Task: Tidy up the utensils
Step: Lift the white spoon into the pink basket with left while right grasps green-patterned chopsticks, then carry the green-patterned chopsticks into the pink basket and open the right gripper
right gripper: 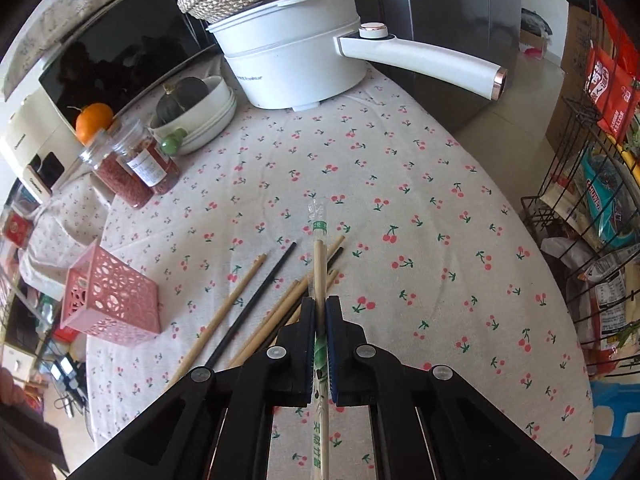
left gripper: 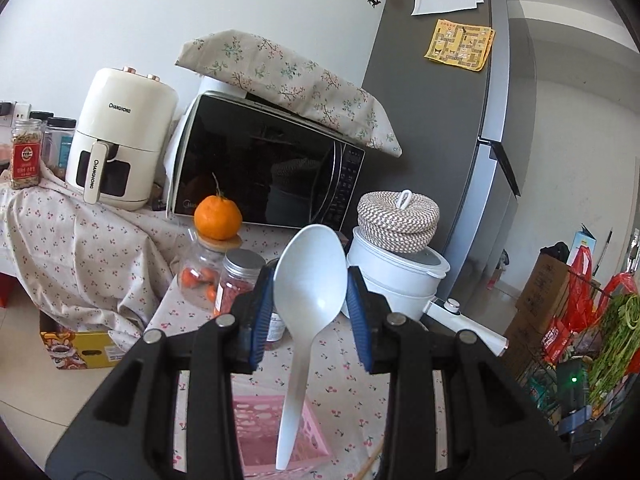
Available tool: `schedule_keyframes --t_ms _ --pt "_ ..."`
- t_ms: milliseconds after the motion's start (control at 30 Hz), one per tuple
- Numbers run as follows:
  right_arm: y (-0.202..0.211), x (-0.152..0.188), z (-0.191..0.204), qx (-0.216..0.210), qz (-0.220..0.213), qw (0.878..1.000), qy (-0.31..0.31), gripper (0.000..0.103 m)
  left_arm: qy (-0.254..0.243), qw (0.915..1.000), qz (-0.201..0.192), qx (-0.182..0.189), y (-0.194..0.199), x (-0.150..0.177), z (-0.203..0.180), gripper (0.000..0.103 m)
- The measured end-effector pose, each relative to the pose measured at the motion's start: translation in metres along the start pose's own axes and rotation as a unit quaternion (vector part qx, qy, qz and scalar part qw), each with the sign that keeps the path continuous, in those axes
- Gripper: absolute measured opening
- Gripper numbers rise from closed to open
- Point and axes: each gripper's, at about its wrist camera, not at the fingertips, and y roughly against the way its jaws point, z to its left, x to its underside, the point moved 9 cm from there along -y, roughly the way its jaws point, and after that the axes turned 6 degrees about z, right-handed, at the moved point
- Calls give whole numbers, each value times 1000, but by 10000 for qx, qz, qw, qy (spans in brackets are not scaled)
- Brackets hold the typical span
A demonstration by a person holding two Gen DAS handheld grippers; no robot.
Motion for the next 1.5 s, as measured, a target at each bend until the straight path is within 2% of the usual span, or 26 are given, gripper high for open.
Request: schedule_keyframes --t_ms 133,300,433,533,633,733,800,1000,1133,1300,1500 --pt "9 0 10 -123 -133 9998 100 5 49 9998 14 -187 -13 7 10 38" --pt "16 -2 19 -214 -265 9992 186 5 -44 9990 325 -320 -24 22 13 39" --pt "23 -3 24 -325 -358 9987 176 5 98 9968 753 -234 -25 31 12 53" --pt "33 -4 31 -442 -485 9977 195 5 203 9942 1048 -154 -19 38 11 57" --pt "46 -6 41 -599 -687 9955 274 5 209 9906 1339 -168 -10 44 13 60" --pt "60 -8 55 -803 -911 9919 360 5 209 9860 1633 -254 0 50 18 73" --pt "69 -9 66 -948 -1082 9887 424 5 233 9817 1862 -317 5 54 24 76" --pt "101 -18 111 -1282 -1836 9721 701 5 314 9674 2430 -642 18 68 50 86" --pt "121 -26 146 -1545 -2371 9558 799 5 258 9513 2942 -888 18 86 67 89" --pt "128 -45 188 -1789 -2881 9382 688 6 443 9315 3461 -1027 21 103 89 89" --pt "124 -58 221 -1550 -3575 9171 839 6 479 9281 3534 -1071 26 103 99 90"
